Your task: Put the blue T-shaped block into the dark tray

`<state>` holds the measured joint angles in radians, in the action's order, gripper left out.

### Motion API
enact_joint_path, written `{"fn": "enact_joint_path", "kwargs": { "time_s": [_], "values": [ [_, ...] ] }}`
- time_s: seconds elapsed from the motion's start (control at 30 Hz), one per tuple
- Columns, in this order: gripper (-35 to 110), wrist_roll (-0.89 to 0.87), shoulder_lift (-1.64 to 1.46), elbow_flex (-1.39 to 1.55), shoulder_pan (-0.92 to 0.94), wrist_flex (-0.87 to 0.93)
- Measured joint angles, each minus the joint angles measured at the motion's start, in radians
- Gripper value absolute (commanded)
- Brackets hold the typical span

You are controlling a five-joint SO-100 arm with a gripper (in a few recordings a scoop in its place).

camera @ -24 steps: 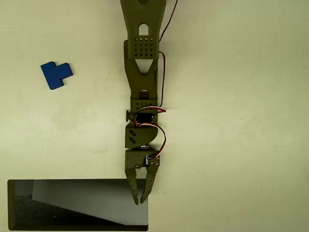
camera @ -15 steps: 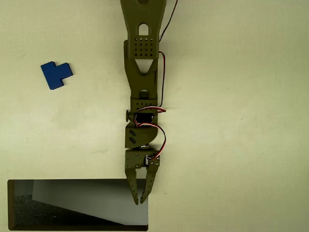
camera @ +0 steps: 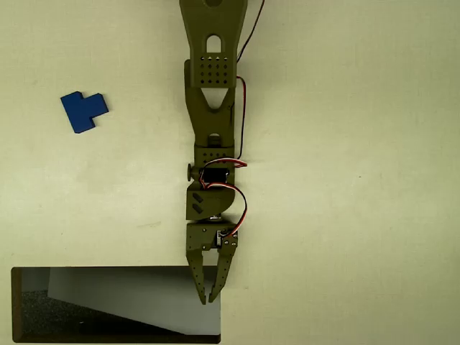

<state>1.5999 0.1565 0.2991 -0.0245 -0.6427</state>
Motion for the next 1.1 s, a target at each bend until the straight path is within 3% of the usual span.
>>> {"fn": "enact_joint_path", "kwargs": {
  "time_s": [0.23,0.33,0.67,1.1],
  "values": [
    [1,0.000,0.000,0.000,0.000,0.000],
    [10,0.000,0.000,0.000,0.000,0.000],
    [1,0.000,0.000,0.000,0.000,0.000],
    [0,0.051,0.000,0.000,0.000,-0.018]
  ]
}}
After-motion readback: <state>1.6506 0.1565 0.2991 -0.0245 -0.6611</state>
